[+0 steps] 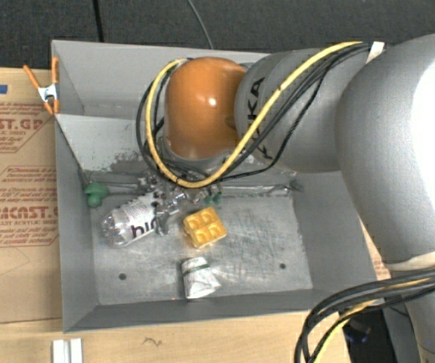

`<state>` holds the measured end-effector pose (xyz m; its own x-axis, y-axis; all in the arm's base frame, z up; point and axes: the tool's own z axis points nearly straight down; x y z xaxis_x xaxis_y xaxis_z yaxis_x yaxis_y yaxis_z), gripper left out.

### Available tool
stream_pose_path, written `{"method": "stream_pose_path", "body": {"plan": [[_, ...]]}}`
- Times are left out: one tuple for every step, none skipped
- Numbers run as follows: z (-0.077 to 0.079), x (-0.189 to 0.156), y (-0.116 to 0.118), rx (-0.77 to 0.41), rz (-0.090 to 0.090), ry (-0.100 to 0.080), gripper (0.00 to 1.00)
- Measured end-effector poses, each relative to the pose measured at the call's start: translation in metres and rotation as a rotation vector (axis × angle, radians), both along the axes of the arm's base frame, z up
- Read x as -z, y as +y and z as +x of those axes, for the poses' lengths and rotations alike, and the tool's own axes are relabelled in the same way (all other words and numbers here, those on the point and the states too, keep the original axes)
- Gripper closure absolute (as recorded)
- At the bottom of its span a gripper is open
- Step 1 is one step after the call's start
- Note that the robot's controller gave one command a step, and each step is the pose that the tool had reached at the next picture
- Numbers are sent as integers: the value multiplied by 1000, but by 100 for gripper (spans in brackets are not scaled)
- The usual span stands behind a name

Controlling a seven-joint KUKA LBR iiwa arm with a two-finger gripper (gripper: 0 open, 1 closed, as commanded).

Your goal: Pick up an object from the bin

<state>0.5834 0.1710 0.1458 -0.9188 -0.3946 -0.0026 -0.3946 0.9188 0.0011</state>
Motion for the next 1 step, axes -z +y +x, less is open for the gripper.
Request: {"method": "stream_pose_path", "body": {"plan": [[-7, -37, 0, -3, -4, 10, 100]]}}
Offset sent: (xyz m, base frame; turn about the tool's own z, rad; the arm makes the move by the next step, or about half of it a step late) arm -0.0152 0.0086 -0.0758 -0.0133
